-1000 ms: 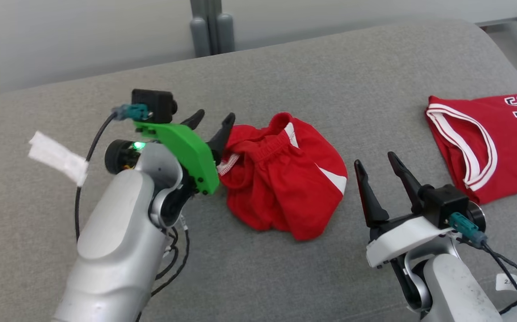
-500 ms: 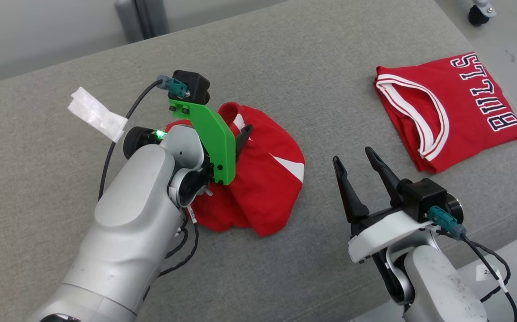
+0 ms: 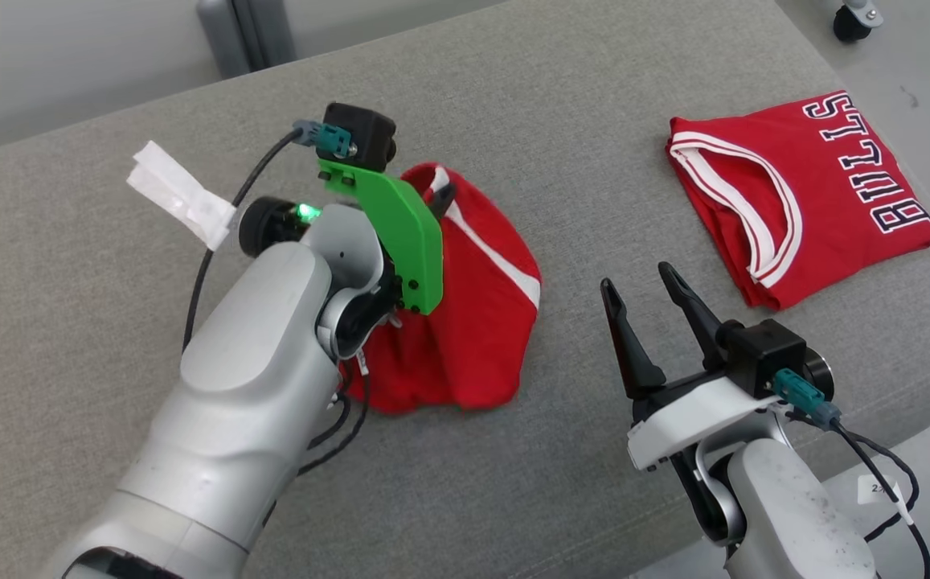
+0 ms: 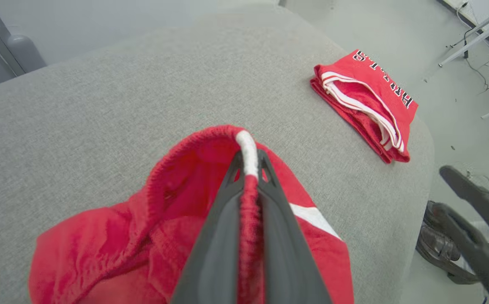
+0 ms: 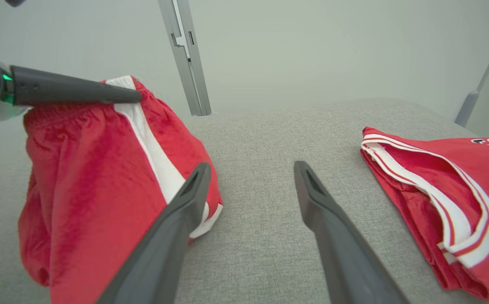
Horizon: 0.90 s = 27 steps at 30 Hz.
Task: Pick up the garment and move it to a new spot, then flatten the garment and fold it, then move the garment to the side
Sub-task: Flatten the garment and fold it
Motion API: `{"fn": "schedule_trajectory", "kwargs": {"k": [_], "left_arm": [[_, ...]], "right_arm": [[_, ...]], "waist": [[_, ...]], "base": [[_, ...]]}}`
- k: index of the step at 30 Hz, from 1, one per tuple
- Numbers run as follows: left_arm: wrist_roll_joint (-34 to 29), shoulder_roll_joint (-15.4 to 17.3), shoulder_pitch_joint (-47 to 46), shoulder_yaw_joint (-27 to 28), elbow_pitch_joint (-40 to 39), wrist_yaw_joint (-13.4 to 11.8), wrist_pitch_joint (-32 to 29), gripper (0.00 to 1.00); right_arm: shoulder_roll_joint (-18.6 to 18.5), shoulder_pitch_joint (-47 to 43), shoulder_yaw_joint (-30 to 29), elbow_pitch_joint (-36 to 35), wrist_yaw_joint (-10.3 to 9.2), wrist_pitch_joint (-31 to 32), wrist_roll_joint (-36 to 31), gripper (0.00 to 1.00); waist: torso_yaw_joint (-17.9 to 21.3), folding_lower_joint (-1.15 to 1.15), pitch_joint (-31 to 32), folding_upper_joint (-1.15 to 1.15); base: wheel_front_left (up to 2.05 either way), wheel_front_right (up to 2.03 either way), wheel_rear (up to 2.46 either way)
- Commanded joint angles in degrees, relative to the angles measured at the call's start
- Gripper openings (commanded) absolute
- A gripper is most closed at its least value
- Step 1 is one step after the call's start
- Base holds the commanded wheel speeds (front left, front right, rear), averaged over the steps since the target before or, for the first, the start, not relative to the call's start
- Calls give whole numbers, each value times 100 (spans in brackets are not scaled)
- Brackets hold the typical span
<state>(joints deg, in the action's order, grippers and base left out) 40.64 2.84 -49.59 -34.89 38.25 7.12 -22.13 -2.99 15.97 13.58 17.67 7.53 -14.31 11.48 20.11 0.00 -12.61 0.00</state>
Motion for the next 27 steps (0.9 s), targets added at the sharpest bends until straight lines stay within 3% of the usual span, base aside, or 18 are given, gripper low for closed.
{"fn": "schedule_trajectory", "kwargs": {"k": [1,8,12,17,22,27], "left_arm": [[7,22,-234,16,-118,37,254,0],[71,341,-1023,-427,-1017,35,1976,0],[393,480,-1298,-631,-1360,36,2619,0],[807,725,-1144,-1144,-1557,37,2751,0],[1278,1134,-506,-1839,-1641,37,2671,0],[1733,1480,240,-2149,-1571,38,2754,0]], "right_arm": [[2,85,-6,17,-9,-47,50,100],[6,91,-12,36,-10,-58,72,100],[4,31,-88,37,-10,-61,37,100],[-15,-30,-213,-24,-9,-56,-47,100],[-35,-61,-224,-111,-9,24,-95,100],[-78,-111,-249,-189,-9,87,-102,100]], "waist": [[-18,0,13,0],[-53,0,34,0],[-120,0,72,0],[-393,0,60,0],[-789,0,46,0],[-1132,0,62,0]], "base": [[0,0,0],[0,0,0],[0,0,0],[0,0,0],[0,0,0],[0,0,0]]}}
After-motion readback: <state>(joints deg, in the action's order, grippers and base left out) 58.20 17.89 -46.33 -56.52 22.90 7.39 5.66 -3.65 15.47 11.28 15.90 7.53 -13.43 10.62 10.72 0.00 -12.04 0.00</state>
